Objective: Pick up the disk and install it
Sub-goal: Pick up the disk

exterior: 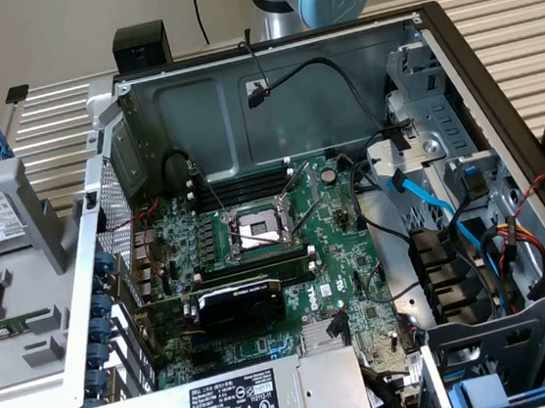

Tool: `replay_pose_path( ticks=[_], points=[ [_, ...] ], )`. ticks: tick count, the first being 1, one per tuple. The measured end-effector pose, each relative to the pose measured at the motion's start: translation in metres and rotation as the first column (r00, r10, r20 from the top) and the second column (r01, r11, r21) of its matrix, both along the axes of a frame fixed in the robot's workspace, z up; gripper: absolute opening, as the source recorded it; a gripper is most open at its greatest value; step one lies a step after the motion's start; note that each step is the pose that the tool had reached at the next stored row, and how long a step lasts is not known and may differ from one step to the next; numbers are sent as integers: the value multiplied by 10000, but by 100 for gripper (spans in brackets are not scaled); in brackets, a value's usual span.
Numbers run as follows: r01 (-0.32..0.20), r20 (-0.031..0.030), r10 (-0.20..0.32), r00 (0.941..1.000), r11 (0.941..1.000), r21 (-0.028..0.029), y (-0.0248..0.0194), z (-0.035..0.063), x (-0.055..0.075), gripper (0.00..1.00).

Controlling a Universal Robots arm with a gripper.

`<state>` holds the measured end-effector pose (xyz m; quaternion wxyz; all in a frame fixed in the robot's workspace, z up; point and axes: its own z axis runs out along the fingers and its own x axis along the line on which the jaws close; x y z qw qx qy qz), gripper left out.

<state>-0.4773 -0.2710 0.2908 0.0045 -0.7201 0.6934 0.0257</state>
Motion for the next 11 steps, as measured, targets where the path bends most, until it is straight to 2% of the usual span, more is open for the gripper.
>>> replay_pose_path(
  ticks=[7, 9, 10, 11],
  points=[
    [1, 2, -1, 10000, 10000, 25, 0, -16, 0, 66],
    [2, 3, -2, 10000, 10000, 35, 0, -18, -1, 64],
    [2, 3, -2, 10000, 10000, 39, 0, -18, -1, 56],
    [1, 2, -1, 10000, 10000, 41, 0, -19, 0, 56]
  ],
)
